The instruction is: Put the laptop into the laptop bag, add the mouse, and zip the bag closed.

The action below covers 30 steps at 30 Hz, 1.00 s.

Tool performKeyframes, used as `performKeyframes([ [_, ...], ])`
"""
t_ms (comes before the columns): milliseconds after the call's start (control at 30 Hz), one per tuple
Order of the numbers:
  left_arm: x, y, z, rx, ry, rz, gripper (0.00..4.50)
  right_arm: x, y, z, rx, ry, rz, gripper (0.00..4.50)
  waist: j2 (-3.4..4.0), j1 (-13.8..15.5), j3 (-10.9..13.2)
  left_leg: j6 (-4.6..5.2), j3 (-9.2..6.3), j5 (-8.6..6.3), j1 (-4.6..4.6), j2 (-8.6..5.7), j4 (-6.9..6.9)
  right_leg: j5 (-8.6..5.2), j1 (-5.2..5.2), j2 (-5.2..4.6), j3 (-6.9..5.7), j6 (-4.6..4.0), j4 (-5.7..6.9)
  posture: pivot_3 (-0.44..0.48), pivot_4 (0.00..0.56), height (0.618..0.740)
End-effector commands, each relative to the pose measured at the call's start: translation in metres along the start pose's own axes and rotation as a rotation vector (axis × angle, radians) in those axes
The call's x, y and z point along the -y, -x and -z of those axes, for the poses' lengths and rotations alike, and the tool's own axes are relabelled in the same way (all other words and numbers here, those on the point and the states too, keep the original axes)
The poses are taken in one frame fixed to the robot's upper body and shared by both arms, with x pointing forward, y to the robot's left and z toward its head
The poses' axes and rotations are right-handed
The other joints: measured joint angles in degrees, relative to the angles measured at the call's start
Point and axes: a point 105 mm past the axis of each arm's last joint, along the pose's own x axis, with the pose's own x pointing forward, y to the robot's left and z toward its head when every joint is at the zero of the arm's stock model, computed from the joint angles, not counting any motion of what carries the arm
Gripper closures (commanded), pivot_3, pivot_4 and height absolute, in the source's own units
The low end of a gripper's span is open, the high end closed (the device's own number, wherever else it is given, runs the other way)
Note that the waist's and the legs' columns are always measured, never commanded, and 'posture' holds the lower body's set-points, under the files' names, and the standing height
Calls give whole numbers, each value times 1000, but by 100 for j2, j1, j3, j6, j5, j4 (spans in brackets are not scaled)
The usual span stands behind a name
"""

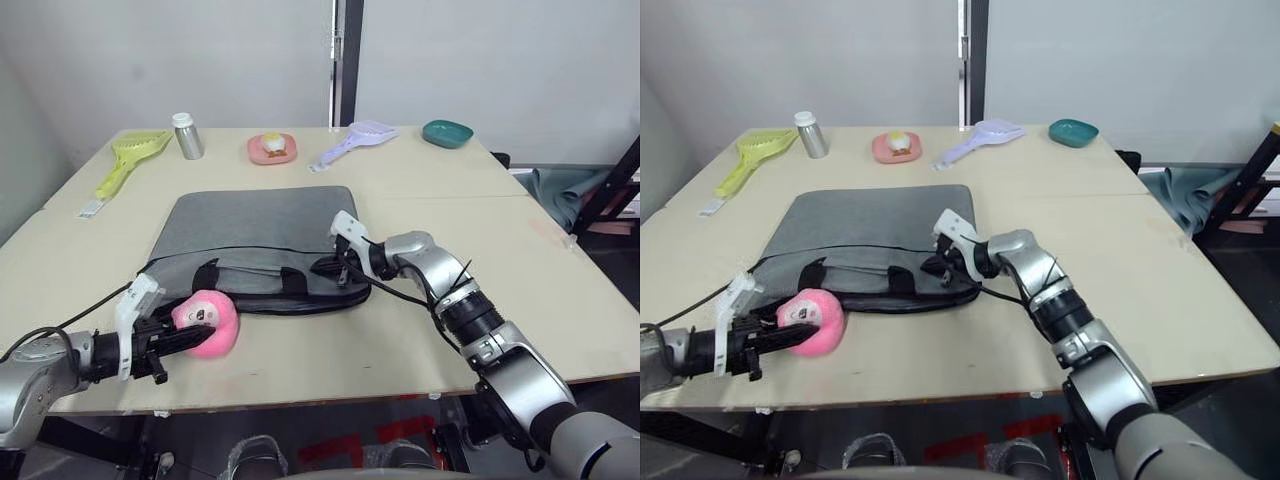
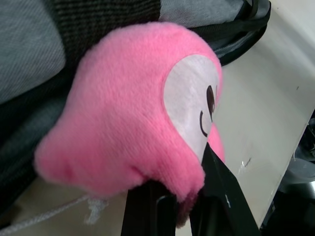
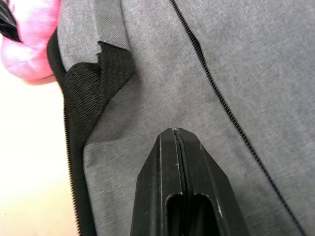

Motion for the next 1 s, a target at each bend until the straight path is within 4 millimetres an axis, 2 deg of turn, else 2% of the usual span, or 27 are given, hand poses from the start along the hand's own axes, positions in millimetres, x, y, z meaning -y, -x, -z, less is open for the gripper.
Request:
performKeyframes([
  [33, 16, -11, -8, 31, -43, 50, 4356, -18, -7, 33, -106, -84, -64, 4500, -3, 20, -4, 0, 0, 0, -1, 0, 0, 0, 0, 0, 0, 0, -1, 0, 150, 740],
  [233, 20, -28, -3, 22, -53, 42, 4356, -20, -16, 49, -199, -155, -21, 4500, 28, 21, -36, 0, 1, 0, 3, -1, -2, -1, 5, 0, 2, 2, 0, 0, 150, 740],
  [400, 22, -36, -8, 42, -59, 45, 4356, -6, -18, 71, -295, -191, 89, 4500, 36, -7, -88, 0, 1, -1, 18, -1, -9, -3, 19, -1, 10, 6, 4, 0, 150, 740],
  [533, 21, -33, -6, 34, -50, 52, 4356, 0, -14, 21, -47, -240, 47, 4500, 35, -31, -82, -1, 1, -2, 51, -6, -33, -10, 28, -10, 24, 19, 8, 0, 150, 740],
  [567, 21, -32, -5, 33, -46, 49, 4356, 1, -12, 15, -21, -238, 44, 4500, 33, -34, -78, -1, 1, -2, 51, -6, -39, -41, 19, -12, 25, 69, 8, 0, 150, 740],
  [600, 19, -31, -3, 25, -45, 44, 4356, 3, -9, 7, 2, -236, 43, 4500, 32, -34, -74, -1, 1, -2, 45, -7, -45, -47, 6, -11, 26, 80, 7, 0, 150, 740],
  [633, 19, -29, -1, 19, -43, 45, 4356, 6, -5, -3, 38, -212, 40, 4500, 31, -36, -75, -1, 1, -2, 34, -7, -48, -37, -3, -10, 26, 65, 8, 0, 150, 740],
  [667, 16, -27, 0, 20, -32, 35, 4356, 6, -1, -15, 86, -211, 14, 4500, 28, -37, -73, -1, 1, -2, 14, -6, -50, 0, -10, -10, 24, 9, 8, 0, 150, 740],
  [733, 12, -24, 0, 23, -20, 24, 4356, 6, 4, -31, 149, -191, -11, 4500, 39, -36, -57, -2, -2, -1, 5, -6, -50, 7, -17, -9, 18, 5, 8, 0, 150, 740],
  [867, 5, -18, 1, 23, -10, 7, 4356, 14, -5, -44, 193, -156, 42, 4500, 54, -67, -44, -11, -1, 5, -16, -4, -57, 4, -55, 8, 17, 4, 6, 0, 150, 740],
  [1000, 4, -14, 3, 19, -6, 2, 4356, 16, -22, -47, 200, -136, 64, 4500, 54, -102, -44, -28, -1, 12, -32, 0, -74, -11, -60, 28, 11, -1, -30, 0, 150, 740],
])
